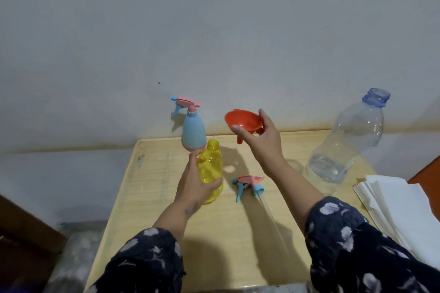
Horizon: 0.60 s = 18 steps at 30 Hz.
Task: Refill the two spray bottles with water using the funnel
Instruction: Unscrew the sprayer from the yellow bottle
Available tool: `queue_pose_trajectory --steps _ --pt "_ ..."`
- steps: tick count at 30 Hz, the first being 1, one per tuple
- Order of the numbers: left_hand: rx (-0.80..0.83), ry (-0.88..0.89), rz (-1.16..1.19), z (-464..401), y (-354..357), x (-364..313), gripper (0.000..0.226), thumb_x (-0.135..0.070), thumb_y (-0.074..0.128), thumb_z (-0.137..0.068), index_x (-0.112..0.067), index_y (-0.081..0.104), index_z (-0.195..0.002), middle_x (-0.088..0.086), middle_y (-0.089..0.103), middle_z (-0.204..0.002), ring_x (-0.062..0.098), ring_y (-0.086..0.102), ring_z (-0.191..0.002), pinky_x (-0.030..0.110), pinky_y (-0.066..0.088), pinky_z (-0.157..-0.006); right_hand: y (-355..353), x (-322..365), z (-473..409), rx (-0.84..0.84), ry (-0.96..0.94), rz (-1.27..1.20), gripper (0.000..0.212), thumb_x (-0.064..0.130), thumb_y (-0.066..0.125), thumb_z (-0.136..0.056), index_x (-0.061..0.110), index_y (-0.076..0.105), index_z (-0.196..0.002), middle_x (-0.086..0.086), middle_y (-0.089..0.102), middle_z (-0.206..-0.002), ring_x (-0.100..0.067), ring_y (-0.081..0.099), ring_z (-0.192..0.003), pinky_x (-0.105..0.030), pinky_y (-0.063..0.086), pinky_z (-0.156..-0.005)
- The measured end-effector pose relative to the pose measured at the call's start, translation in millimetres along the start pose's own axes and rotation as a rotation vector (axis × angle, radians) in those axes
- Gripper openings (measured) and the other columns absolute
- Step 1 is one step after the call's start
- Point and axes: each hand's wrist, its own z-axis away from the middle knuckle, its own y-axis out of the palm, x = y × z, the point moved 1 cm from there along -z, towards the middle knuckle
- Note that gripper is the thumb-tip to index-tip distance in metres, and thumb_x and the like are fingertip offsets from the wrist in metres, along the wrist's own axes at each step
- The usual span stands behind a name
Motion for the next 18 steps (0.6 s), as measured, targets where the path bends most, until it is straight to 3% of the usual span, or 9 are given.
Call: queue_pose_trajectory --steps 5,9,12,18 --pt "0.030 -0.003 0.041 14 6 -9 0.087 -0.034 0.083 -0.069 -0.045 0.027 -0.135 -0.011 0.052 -0.128 0.016 0.053 -0.115 0.038 0.048 -0.093 1 29 18 0.061 0.005 -0.154 0.087 0.030 0.080 -0.075 0.015 0.034 -0.147 -0.004 0.044 -0.145 -0.016 0.049 -0.126 -0.024 0.042 -0.095" --pt "0.034 0.009 0.047 23 10 -16 0.086 -0.035 0.083 -0.070 -0.047 0.026 -0.134 -0.011 0.052 -0.131 0.016 0.052 -0.118 0.038 0.047 -0.095 2 32 32 0.075 0.012 -0.161 0.087 0.034 0.080 -0.073 0.016 0.036 -0.146 -0.005 0.044 -0.145 -0.020 0.049 -0.127 -0.036 0.045 -0.105" --pt "0.027 0.003 0.048 28 14 -21 0.090 -0.037 0.083 -0.069 -0.045 0.024 -0.136 -0.008 0.049 -0.135 0.018 0.049 -0.122 0.038 0.047 -0.096 1 29 43 0.126 0.016 -0.132 0.088 0.034 0.080 -0.073 0.016 0.034 -0.146 -0.004 0.042 -0.147 -0.020 0.047 -0.130 -0.027 0.043 -0.100" --pt "0.006 -0.018 0.013 40 24 -23 0.086 -0.041 0.082 -0.071 -0.038 0.024 -0.135 -0.003 0.046 -0.140 0.021 0.048 -0.123 0.030 0.042 -0.086 -2 13 63 0.182 0.025 -0.065 0.095 0.034 0.082 -0.070 0.021 0.030 -0.149 -0.001 0.039 -0.148 -0.020 0.045 -0.131 -0.034 0.045 -0.103"
